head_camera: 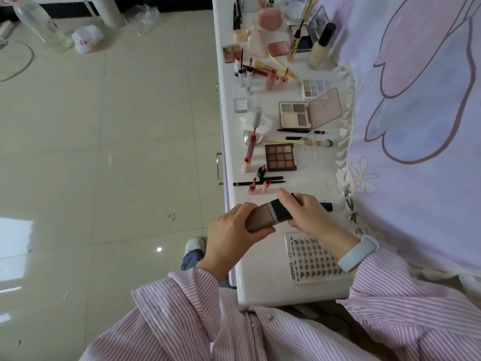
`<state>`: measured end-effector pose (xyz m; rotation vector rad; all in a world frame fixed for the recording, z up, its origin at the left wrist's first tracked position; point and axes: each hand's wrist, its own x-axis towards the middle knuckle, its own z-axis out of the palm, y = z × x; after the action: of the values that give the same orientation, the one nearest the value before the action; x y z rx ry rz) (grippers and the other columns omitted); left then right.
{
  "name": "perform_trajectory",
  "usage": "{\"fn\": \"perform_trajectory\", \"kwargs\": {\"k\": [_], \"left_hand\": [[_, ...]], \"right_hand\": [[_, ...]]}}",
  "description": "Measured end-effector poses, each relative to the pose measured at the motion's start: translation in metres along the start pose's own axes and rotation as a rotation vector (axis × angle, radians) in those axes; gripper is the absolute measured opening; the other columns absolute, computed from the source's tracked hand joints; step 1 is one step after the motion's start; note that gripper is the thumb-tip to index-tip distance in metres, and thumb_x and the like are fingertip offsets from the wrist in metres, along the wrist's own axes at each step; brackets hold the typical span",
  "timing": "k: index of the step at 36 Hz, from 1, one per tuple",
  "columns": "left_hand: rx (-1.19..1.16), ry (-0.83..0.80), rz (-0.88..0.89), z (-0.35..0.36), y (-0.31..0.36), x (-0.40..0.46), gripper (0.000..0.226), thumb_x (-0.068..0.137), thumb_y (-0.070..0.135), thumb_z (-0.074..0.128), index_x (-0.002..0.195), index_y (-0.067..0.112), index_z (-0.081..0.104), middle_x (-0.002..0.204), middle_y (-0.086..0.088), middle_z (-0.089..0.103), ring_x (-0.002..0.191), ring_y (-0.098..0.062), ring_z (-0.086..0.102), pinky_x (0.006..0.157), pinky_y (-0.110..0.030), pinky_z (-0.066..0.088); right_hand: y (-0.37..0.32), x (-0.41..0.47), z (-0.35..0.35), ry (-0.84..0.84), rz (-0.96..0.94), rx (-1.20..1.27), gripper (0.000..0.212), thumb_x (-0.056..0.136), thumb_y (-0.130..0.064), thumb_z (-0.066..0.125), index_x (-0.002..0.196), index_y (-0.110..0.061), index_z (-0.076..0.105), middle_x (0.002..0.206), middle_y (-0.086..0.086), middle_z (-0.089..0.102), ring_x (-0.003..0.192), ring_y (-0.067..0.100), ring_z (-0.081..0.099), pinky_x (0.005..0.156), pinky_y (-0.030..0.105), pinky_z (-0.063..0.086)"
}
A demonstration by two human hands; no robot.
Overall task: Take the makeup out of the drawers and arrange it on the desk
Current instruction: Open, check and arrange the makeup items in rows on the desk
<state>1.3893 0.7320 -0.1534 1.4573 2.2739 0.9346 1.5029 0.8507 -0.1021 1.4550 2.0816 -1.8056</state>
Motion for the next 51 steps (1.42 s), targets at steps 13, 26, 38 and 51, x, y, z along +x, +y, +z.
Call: {"fn": "perform_trajectory", "kwargs": {"k": [13, 26, 38, 51], "left_hand": [[0.058, 0.054, 0.090, -0.009, -0.001, 0.006, 0.046, 0.070, 0.060, 0.054, 0.087, 0.019, 0.063, 0.067, 0.009, 0.062, 0.048, -0.010, 0.054, 0.042, -0.019, 0.041], [-0.083, -0.021, 0.014, -0.028, -0.011, 0.006, 0.051, 0.064, 0.063, 0.058, 0.094, 0.022, 0.059, 0.074, 0.011, 0.062, 0.058, -0.008, 0.054, 0.051, -0.013, 0.040], [-0.340, -0.027, -0.246, 0.009, -0.026, -0.010, 0.049, 0.065, 0.038, 0.080, 0.104, 0.013, 0.065, 0.096, 0.022, 0.051, 0.095, -0.015, 0.052, 0.086, -0.026, 0.040], [-0.596, -0.046, -0.352, 0.029, -0.011, 0.007, 0.042, 0.073, 0.014, 0.077, 0.108, 0.030, 0.059, 0.103, 0.018, 0.057, 0.093, 0.005, 0.057, 0.083, -0.013, 0.048]], "right_hand": [[-0.003, 0.000, 0.009, 0.084, -0.009, 0.077, 0.043, 0.094, -0.042, 0.040, 0.060, -0.017, 0.037, 0.046, -0.010, 0.035, 0.039, 0.003, 0.033, 0.047, 0.017, 0.031], [-0.012, -0.007, -0.009, 0.167, -0.298, 0.022, 0.033, 0.090, -0.043, 0.047, 0.072, -0.016, 0.051, 0.064, -0.002, 0.050, 0.063, 0.014, 0.052, 0.060, 0.032, 0.048], [0.024, 0.007, -0.021, 0.462, -0.195, 0.173, 0.018, 0.088, -0.037, 0.054, 0.099, -0.025, 0.047, 0.096, 0.008, 0.063, 0.080, 0.014, 0.060, 0.069, 0.026, 0.045], [0.041, 0.027, -0.016, 0.318, -0.187, -0.171, 0.036, 0.083, -0.021, 0.064, 0.115, -0.017, 0.047, 0.109, -0.004, 0.052, 0.104, 0.010, 0.048, 0.076, 0.008, 0.039]]}}
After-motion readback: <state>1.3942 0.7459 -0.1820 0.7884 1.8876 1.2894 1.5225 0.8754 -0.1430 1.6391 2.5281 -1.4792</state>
